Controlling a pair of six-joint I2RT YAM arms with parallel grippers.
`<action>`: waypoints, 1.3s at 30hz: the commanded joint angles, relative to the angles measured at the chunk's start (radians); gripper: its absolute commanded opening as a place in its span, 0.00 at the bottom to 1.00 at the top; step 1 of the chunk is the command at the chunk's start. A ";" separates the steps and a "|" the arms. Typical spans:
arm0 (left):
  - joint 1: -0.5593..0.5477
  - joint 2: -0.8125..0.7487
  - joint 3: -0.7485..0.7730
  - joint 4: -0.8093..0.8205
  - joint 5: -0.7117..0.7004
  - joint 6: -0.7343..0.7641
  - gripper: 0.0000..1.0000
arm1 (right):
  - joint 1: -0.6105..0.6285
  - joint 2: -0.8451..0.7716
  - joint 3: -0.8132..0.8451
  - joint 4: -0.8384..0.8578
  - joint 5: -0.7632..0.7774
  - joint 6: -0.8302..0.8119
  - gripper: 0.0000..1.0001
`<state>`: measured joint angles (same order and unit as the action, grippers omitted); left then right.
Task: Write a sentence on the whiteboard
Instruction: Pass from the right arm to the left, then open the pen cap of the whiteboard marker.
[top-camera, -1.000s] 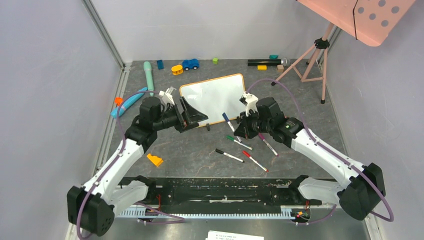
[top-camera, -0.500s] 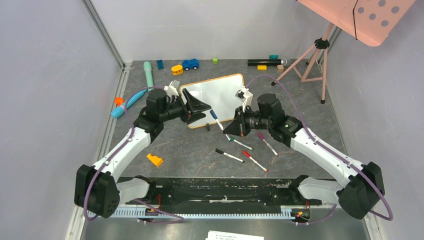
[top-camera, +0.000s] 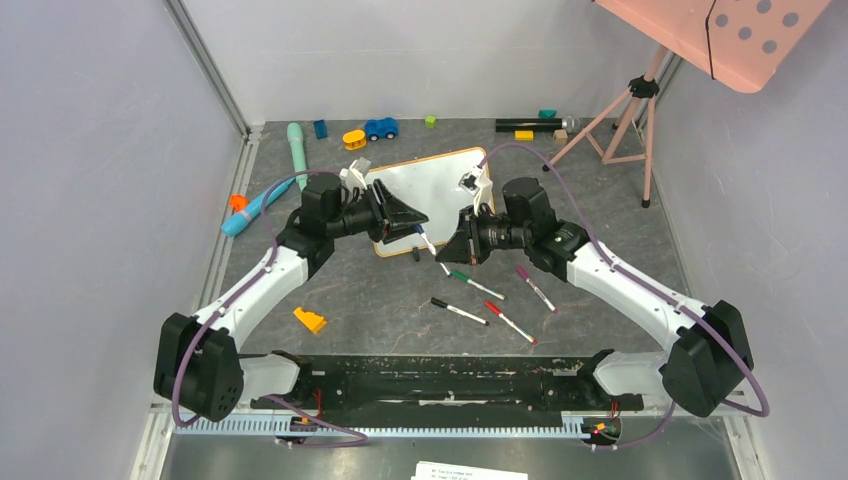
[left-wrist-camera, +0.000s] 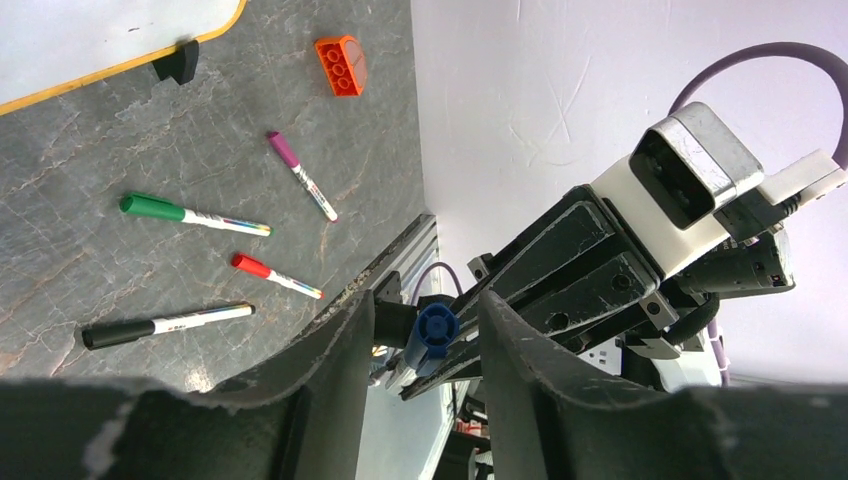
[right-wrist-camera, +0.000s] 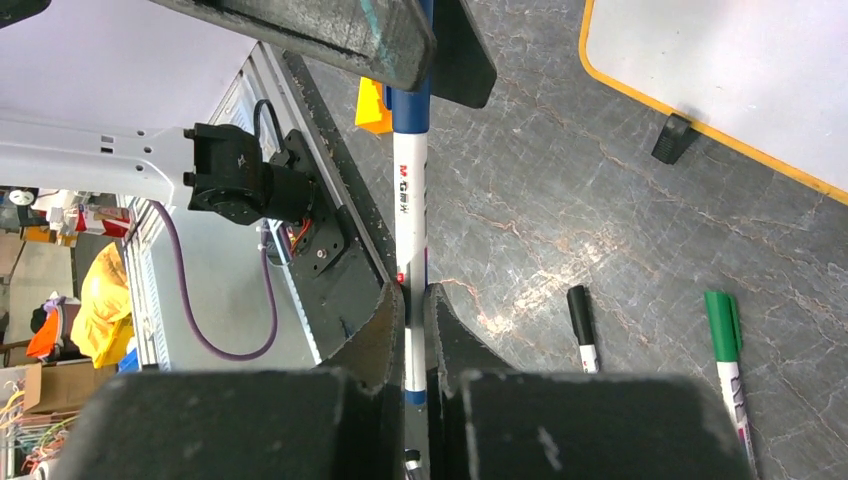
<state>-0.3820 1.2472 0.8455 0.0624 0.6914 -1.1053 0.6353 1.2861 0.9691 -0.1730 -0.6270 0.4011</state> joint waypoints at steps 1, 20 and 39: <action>-0.004 0.002 0.046 0.025 0.037 0.027 0.47 | -0.002 0.016 0.045 0.053 -0.035 0.013 0.00; 0.004 -0.002 0.024 0.282 -0.068 -0.266 0.02 | -0.007 -0.068 0.022 0.255 0.187 0.203 0.98; 0.002 0.019 0.072 0.537 -0.202 -0.490 0.02 | -0.006 -0.104 -0.074 0.753 0.420 0.751 0.60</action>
<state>-0.3813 1.2842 0.8875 0.5423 0.5117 -1.5593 0.6304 1.1904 0.8757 0.5270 -0.2573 1.0912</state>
